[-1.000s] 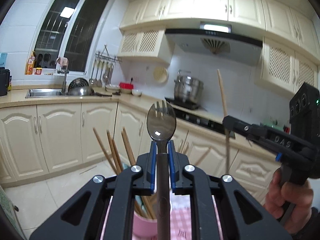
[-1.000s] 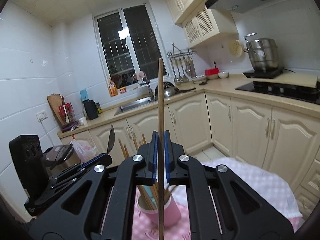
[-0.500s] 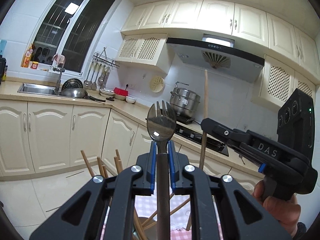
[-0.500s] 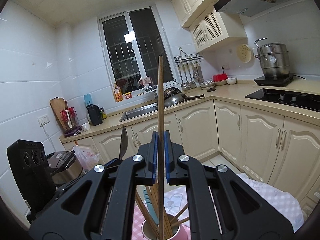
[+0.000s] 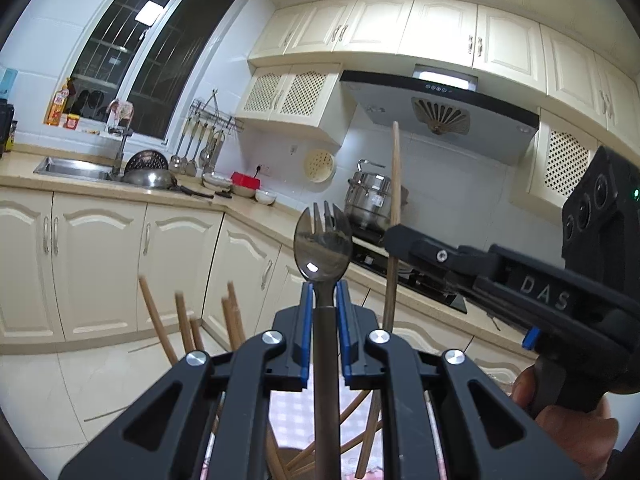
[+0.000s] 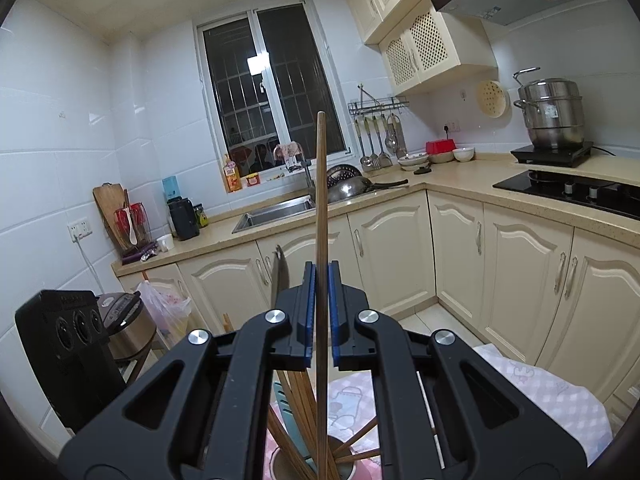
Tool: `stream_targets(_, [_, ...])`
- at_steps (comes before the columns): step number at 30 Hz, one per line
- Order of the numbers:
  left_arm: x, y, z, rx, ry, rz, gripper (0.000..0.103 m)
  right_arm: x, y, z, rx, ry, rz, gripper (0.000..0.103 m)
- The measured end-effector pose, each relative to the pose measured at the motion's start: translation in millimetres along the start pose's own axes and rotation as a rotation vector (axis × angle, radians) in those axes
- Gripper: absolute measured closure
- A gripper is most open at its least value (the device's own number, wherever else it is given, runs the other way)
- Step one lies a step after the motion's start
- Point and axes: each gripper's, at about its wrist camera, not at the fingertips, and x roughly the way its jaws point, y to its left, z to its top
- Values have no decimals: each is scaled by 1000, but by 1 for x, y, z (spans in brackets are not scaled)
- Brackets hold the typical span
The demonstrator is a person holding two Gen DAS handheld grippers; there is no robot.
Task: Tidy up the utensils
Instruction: 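Lift the fork and chopstick over the pink cup and lower them in, then open both tools to release the fork and chopstick into the cup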
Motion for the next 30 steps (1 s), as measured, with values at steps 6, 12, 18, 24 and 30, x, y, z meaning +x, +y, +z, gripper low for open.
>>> stream_targets(6, [8, 11, -18, -20, 37, 20, 92, 11, -2, -12, 8, 27, -2, 96])
stream_targets(12, [9, 11, -22, -17, 46, 20, 91, 13, -1, -17, 3, 44, -2, 96])
stream_targets(18, [-8, 12, -19, -9, 20, 38, 36, 7, -6, -18, 35, 76, -5, 31])
stream_targets(24, [-35, 8, -7, 28, 0, 59, 19, -22, -10, -6, 56, 11, -18, 20])
stream_targets(30, [-62, -6, 4, 89, -12, 108, 7, -49, -16, 3, 81, -19, -55, 6])
